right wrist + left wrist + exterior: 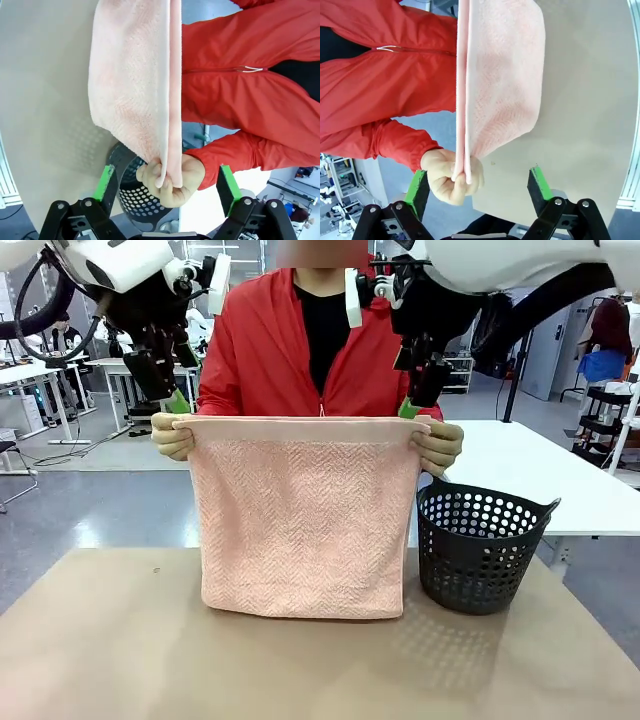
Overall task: Fold the towel.
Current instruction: Release the end of the 100 cm Hotel Towel you were holding and grab the top end of the folded side.
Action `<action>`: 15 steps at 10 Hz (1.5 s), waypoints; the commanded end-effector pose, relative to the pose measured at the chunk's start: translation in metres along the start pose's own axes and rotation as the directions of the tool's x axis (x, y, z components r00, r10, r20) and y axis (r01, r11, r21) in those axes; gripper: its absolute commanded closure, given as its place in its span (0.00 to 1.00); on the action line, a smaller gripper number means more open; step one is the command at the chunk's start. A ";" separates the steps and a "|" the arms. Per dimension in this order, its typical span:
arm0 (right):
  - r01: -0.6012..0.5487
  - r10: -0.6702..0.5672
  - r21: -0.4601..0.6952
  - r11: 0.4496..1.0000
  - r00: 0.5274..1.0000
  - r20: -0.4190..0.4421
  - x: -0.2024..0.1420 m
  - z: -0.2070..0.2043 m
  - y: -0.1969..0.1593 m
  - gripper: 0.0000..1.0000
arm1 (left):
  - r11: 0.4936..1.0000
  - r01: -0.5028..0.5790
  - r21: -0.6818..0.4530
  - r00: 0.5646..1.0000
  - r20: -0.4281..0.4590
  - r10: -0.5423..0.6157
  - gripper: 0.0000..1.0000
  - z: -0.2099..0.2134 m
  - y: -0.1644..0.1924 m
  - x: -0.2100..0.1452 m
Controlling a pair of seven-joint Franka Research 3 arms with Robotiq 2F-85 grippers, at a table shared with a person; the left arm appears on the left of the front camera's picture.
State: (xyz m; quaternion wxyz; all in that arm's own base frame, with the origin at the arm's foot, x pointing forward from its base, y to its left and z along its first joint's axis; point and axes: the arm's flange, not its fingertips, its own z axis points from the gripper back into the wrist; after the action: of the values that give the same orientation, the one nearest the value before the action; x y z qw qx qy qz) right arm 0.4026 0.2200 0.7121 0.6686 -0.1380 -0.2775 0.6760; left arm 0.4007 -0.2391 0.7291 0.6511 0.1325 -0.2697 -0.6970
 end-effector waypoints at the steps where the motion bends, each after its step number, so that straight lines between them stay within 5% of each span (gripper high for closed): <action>1: 0.016 -0.016 -0.033 0.999 1.000 0.001 -0.001 -0.014 0.008 0.00 | 0.999 0.031 0.029 1.000 0.005 -0.031 0.00 -0.017 -0.006 -0.005; 11: 0.034 -0.022 0.168 0.985 0.997 -0.074 0.011 -0.099 -0.039 0.00 | 0.975 -0.002 -0.224 0.997 -0.080 -0.016 0.00 -0.109 0.050 0.011; 12: 0.044 -0.033 0.191 0.981 0.997 -0.064 0.008 -0.103 -0.039 0.00 | 0.970 -0.012 -0.242 0.997 -0.083 -0.008 0.24 -0.116 0.050 0.008; 13: 0.046 -0.034 0.202 0.978 0.997 -0.063 0.007 -0.105 -0.040 0.60 | 0.965 -0.022 -0.262 0.998 -0.069 0.004 0.57 -0.117 0.049 0.004; 14: 0.044 -0.032 0.203 0.978 0.998 -0.063 0.006 -0.106 -0.040 0.60 | 0.964 -0.028 -0.264 0.998 -0.060 0.013 0.81 -0.117 0.048 0.001; 15: 0.044 -0.031 0.207 0.977 0.997 -0.066 0.008 -0.107 -0.040 1.00 | 0.964 -0.030 -0.264 0.998 -0.064 0.013 1.00 -0.116 0.048 0.000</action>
State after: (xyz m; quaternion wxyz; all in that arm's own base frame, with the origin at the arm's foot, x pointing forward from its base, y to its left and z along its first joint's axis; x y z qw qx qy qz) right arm 0.4936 0.2429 0.6445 0.6928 -0.0906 -0.1891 0.6899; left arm 0.5044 -0.2631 0.6529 0.6756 0.0713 -0.1584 -0.7165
